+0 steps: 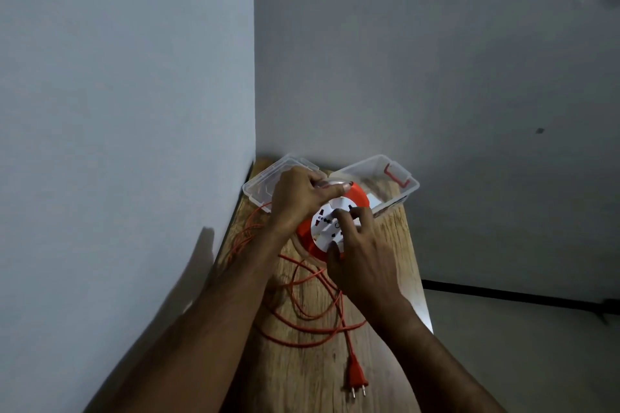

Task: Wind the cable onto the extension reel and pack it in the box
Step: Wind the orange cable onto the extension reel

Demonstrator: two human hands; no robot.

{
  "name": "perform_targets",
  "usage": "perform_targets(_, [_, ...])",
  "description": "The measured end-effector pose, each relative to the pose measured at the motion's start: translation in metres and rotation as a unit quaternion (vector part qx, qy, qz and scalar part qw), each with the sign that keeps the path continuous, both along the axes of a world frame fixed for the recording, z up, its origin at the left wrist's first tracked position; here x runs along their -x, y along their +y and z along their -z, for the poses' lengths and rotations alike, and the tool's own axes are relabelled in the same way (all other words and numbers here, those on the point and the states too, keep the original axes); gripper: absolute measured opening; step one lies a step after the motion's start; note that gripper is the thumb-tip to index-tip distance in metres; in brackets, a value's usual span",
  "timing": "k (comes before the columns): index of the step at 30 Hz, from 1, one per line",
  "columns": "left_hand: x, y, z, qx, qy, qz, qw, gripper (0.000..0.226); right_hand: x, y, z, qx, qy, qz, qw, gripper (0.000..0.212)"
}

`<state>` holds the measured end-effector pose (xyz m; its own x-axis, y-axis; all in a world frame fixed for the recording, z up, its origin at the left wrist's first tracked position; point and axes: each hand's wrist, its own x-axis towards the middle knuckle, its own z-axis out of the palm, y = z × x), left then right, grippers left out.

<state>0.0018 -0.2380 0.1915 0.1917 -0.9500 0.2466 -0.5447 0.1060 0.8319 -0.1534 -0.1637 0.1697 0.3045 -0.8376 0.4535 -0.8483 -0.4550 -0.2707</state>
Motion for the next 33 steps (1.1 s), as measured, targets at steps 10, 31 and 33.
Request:
perform_targets(10, [0.001, 0.008, 0.006, -0.033, 0.019, 0.032, 0.999, 0.051, -0.002, -0.013, -0.002, -0.026, -0.014, -0.021, 0.999, 0.059])
perform_targets(31, [0.005, 0.012, 0.026, 0.034, -0.016, -0.034, 0.999, 0.050, -0.038, -0.038, 0.028, -0.418, -0.706, 0.193, 0.538, 0.097])
perform_targets(33, [0.003, 0.010, 0.028, 0.023, 0.003, -0.038, 0.999, 0.052, -0.035, -0.034, 0.019, -0.426, -0.687, 0.172, 0.563, 0.086])
